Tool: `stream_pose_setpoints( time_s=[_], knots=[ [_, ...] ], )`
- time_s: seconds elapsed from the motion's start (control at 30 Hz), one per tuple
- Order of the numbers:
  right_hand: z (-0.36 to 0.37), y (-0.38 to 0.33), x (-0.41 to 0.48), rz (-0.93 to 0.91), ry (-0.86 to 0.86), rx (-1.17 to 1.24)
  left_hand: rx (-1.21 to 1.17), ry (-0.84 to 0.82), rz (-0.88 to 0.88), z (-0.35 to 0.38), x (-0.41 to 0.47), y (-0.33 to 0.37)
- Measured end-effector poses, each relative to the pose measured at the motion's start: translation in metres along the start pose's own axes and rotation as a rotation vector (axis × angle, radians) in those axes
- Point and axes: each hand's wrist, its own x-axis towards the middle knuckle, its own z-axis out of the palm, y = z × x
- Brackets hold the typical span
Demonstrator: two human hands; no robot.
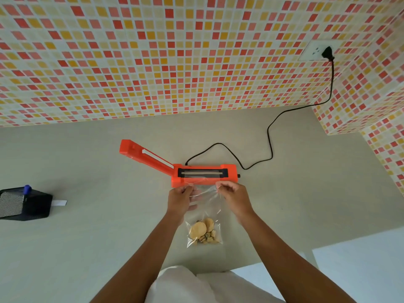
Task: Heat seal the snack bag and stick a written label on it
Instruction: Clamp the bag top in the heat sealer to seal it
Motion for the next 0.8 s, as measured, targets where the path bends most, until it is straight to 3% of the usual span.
stream_pose_setpoints(
  time_s=[0.8],
  knots=[
    [0.004,-0.025,0.01,-0.087,0.015,0.007,-0.051,-0.021,-0.03,0.001,0.002,0.014]
  ],
)
